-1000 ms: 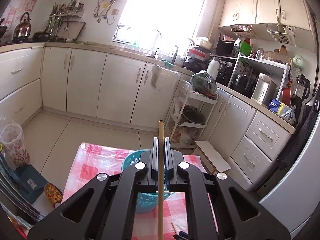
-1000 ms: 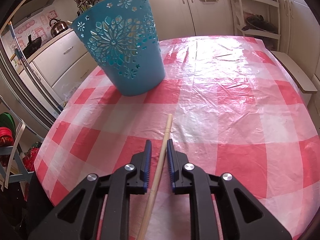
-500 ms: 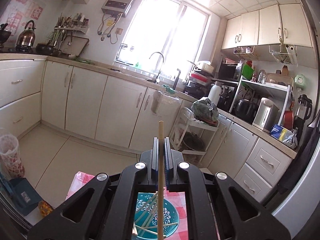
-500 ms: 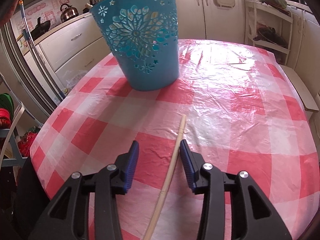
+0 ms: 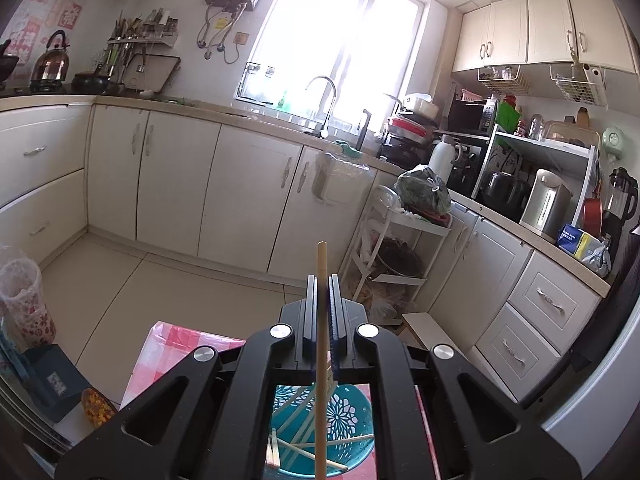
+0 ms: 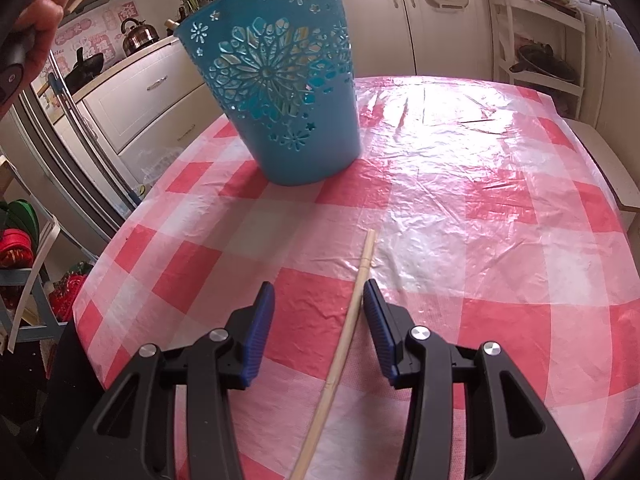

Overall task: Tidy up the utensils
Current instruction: 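Lift the chopstick with the left tool over the teal basket, then hold the chopstick over the basket and open the left tool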

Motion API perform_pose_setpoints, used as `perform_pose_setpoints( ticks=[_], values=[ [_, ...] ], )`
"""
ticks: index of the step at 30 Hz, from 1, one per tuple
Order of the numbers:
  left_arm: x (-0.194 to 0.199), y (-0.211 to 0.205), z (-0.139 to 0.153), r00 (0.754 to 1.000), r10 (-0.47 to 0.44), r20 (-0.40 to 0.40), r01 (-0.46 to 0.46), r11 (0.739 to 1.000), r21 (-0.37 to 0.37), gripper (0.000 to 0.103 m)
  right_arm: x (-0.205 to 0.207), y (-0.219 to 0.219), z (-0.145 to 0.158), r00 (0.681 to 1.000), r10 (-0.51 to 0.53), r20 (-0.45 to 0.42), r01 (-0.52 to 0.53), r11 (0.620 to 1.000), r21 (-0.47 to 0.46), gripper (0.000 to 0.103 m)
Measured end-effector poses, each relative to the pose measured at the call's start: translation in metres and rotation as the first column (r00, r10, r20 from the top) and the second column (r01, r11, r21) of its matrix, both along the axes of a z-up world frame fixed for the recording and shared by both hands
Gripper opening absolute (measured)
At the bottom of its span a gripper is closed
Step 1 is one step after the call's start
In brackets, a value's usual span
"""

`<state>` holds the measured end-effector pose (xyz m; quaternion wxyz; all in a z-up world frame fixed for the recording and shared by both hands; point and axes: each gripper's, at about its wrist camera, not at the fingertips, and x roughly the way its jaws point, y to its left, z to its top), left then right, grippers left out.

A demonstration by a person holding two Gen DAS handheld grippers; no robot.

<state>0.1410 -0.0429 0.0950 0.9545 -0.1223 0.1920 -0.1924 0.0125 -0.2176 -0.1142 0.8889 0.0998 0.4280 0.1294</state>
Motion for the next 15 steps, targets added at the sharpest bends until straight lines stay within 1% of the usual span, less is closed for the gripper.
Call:
perform_pose_setpoints(
  ticks=[2,5,9,12,15],
  values=[
    [0.002,-0.001,-0.002,1.000,0.003,0.005,-0.003,1.000,0.015,0.005,-0.001,-0.005,0.000,1.000,-0.003,-0.003,0.003,1.000,0.030,0.045],
    [0.008,0.002,-0.004,1.000,0.010,-0.002,-0.010,1.000,0.006,0.005,-0.002,-0.009,0.000,1.000,-0.007,-0.004,0.007,0.999,0.048,0.045],
    [0.010,0.009,0.003,0.999,0.016,0.032,-0.015,1.000,-0.024,0.005,-0.001,-0.004,0.001,1.000,-0.002,-0.004,0.002,1.000,0.021,0.045],
    [0.014,0.017,0.005,0.999,0.014,0.031,-0.011,0.996,-0.089,0.005,0.002,-0.008,0.000,1.000,-0.005,-0.011,0.006,0.999,0.053,0.045],
    [0.021,0.025,0.012,0.999,0.023,0.042,-0.017,0.991,-0.132,0.005,0.004,-0.010,-0.001,1.000,-0.006,-0.018,0.008,0.997,0.078,0.045]
  ],
)
